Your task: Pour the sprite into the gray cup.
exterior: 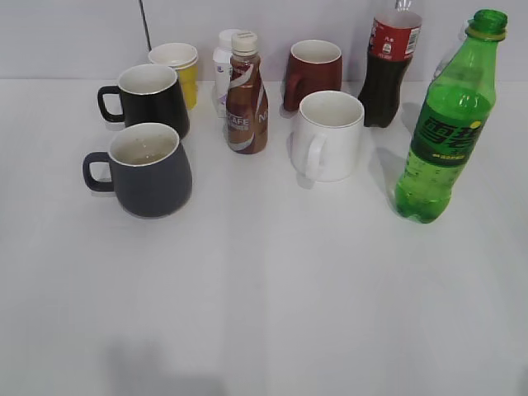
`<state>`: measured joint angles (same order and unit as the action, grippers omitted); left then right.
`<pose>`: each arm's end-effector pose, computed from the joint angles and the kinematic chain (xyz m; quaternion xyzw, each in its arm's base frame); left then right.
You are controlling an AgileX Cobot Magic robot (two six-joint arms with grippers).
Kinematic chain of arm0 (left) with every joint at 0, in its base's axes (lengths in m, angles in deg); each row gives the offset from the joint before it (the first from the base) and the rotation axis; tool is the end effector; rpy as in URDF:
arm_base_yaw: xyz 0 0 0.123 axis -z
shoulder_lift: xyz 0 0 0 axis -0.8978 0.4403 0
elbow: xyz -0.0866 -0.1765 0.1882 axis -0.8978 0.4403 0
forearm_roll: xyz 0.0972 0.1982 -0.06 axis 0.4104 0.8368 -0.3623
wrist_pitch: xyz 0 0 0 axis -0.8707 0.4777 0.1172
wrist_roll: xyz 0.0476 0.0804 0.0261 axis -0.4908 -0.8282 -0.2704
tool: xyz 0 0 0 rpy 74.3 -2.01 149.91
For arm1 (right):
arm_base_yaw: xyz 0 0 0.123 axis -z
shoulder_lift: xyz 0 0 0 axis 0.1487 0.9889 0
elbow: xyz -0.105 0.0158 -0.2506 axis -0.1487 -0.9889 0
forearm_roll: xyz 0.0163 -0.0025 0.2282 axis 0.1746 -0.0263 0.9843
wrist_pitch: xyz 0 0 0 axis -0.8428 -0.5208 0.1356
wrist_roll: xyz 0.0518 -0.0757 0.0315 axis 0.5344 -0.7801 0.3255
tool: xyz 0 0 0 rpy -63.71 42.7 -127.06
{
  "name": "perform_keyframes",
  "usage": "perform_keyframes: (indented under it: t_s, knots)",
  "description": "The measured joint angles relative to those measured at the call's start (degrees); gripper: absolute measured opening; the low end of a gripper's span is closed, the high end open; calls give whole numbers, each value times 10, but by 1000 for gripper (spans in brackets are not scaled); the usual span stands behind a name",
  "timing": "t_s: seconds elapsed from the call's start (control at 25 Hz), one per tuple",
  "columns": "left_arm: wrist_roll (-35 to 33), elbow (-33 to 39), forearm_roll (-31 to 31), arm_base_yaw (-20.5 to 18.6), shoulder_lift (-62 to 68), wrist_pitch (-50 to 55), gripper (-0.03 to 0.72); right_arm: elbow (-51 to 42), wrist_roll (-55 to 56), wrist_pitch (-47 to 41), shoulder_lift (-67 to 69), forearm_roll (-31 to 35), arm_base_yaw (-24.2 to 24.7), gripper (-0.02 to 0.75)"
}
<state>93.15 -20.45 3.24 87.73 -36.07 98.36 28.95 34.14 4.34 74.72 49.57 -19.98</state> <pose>-0.0042 0.0188 0.2691 0.1109 0.8367 -0.0578 0.5332 -0.0071 -0.0024 0.2644 -0.0973 0.8418 0.0393 0.5295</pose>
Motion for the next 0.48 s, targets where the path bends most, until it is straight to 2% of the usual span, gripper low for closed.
perform_keyframes:
  t_s: [0.16, 0.28, 0.4, 0.48]
  knots:
    - [0, 0, 1, -18, 0, 0, 359, 0, 1, 2, 0, 0, 0, 592]
    - [0, 0, 1, -86, 0, 0, 359, 0, 1, 3, 0, -1, 19, 592]
    - [0, 0, 1, -176, 0, -1, 358, 0, 1, 3, 0, -1, 59, 592]
    - [0, 0, 2, -211, 0, -1, 357, 0, 1, 3, 0, -1, 84, 592]
